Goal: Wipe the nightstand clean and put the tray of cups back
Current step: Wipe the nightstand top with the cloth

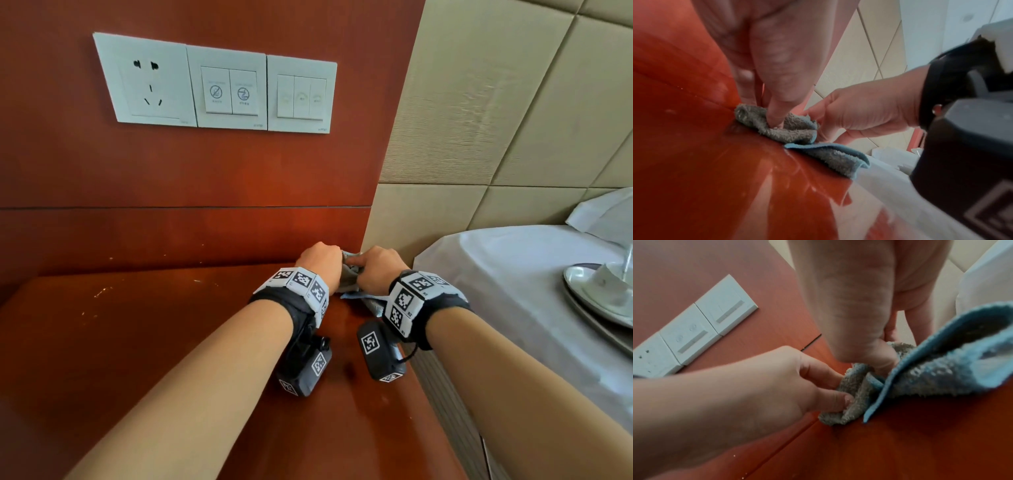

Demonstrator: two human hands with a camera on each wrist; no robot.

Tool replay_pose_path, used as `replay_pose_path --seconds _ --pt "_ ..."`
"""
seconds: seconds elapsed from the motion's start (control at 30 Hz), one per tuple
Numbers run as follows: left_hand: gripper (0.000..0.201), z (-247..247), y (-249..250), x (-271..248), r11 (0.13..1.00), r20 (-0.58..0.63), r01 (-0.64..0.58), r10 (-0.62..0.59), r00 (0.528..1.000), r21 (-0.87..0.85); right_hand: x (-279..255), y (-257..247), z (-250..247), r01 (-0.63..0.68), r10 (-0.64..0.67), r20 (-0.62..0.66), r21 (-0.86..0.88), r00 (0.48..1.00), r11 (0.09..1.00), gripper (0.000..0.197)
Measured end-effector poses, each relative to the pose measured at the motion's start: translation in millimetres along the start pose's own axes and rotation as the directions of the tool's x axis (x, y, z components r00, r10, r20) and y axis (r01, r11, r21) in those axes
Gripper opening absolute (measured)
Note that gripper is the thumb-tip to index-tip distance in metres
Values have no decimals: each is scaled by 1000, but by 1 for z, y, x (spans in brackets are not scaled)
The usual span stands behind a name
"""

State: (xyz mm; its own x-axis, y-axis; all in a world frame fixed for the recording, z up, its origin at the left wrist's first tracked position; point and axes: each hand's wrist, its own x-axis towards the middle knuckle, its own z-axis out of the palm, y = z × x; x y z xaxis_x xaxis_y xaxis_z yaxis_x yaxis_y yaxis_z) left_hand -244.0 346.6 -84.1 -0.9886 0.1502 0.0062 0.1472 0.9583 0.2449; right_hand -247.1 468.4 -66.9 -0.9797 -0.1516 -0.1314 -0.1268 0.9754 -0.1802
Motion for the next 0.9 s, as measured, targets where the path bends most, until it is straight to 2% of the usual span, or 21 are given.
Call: replay_pose_path --seconds 0.2,0.57,0.73,0.9 --pt "23 -8 -4 22 982 -35 142 -147 989 -124 29 -4 -1 -18 19 -24 23 1000 1000 47" --pt "26 -12 -27 20 971 -8 180 -183 983 -155 19 -18 -2 58 -58 18 33 998 998 54" --pt "25 -26 -79 -3 956 -8 245 -250 968 -164 19 -66 4 164 -168 69 63 983 985 55" --pt "29 -45 -156 -43 919 -5 338 -346 938 -204 17 -146 13 313 -308 122 -24 944 950 54"
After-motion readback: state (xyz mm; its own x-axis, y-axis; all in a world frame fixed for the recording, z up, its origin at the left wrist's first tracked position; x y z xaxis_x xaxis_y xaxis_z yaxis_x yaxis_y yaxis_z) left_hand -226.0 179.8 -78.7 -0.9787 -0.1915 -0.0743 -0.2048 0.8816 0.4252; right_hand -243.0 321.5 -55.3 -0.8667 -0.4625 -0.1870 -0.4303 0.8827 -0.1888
